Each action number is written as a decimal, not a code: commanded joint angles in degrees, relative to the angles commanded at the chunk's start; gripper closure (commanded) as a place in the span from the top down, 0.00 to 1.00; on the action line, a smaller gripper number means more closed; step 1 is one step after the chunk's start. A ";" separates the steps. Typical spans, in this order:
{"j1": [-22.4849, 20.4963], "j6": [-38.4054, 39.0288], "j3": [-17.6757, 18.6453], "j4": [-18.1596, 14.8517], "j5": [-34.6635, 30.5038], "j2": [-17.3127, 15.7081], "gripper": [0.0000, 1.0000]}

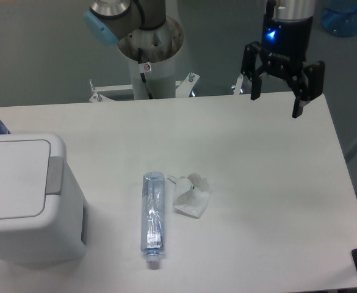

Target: Open the trash can

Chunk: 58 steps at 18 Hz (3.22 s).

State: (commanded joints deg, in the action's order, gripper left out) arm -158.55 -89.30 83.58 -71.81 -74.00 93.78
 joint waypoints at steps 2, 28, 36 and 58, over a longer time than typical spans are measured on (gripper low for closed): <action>0.00 0.00 0.00 0.09 -0.09 0.00 1.00; 16.33 44.36 0.97 8.60 0.26 1.32 1.00; 25.39 56.58 2.02 10.98 0.17 2.64 1.00; 33.66 72.34 1.93 18.37 0.17 7.65 1.00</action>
State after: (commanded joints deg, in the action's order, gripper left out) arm -124.89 -16.96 85.52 -53.44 -73.83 101.42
